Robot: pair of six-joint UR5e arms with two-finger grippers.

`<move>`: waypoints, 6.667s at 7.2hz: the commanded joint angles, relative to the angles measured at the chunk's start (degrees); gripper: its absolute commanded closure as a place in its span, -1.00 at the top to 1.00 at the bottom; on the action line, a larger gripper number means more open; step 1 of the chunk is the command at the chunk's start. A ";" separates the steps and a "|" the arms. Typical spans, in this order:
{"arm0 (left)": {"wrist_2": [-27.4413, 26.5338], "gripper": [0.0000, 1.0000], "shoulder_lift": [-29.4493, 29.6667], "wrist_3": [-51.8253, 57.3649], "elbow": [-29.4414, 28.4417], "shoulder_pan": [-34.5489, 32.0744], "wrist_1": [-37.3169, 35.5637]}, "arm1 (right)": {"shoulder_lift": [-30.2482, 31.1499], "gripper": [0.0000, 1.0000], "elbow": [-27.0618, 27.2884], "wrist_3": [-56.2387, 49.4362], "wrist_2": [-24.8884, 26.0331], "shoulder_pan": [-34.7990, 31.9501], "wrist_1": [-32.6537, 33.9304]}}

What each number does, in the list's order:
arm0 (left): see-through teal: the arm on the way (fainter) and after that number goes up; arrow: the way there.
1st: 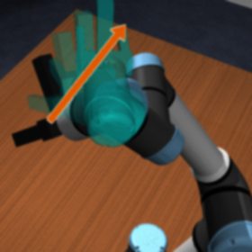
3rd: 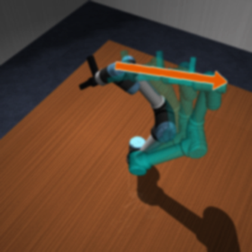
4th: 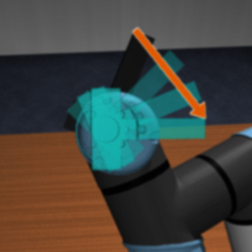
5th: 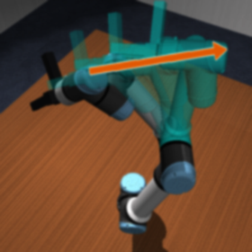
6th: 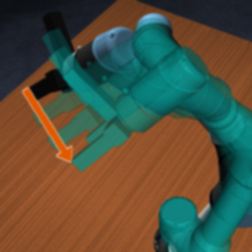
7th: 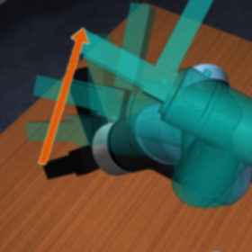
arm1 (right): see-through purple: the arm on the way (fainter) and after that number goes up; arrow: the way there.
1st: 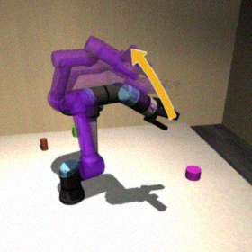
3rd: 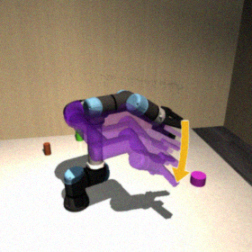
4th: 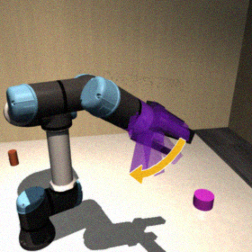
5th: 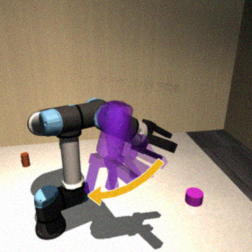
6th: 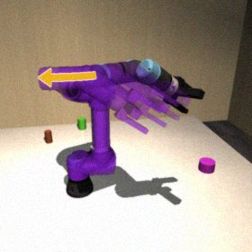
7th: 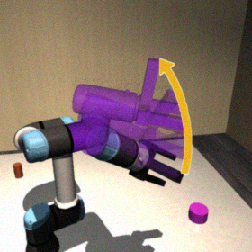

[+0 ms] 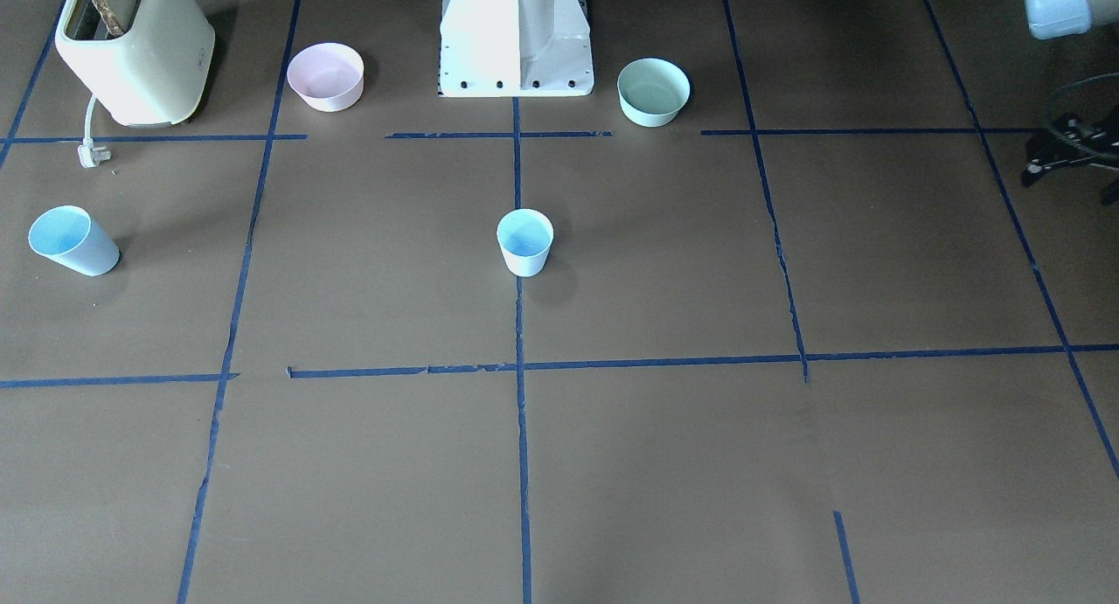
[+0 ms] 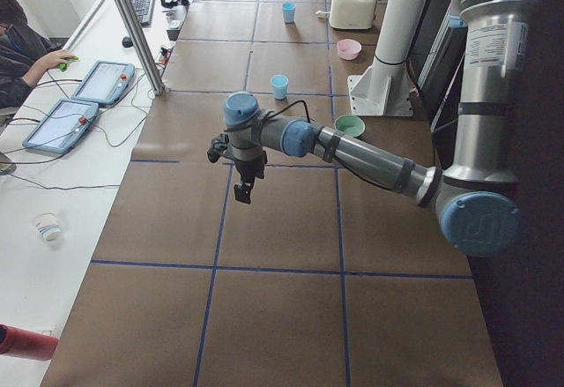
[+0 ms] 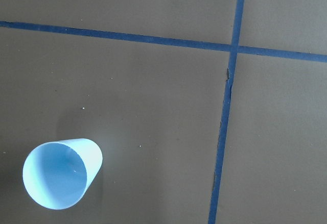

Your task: Stack blue cups with both arms

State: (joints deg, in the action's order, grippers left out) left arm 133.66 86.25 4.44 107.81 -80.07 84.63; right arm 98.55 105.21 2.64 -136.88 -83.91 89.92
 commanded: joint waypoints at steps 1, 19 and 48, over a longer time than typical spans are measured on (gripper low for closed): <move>2.48 1.00 -7.21 8.65 -3.31 -9.65 0.53 | -0.82 1.00 0.96 9.95 0.03 4.78 -4.44; 2.31 1.00 -7.15 4.89 -3.40 -9.58 0.63 | -13.50 -1.00 0.85 48.37 5.66 25.62 -14.13; -1.30 1.00 -7.58 5.22 -4.71 -9.67 0.27 | 3.73 1.00 -1.06 -11.34 2.76 -4.68 4.06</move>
State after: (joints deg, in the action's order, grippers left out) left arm 132.59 78.90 9.40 102.91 -89.70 84.97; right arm 98.48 102.98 -8.76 -134.17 -87.62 95.28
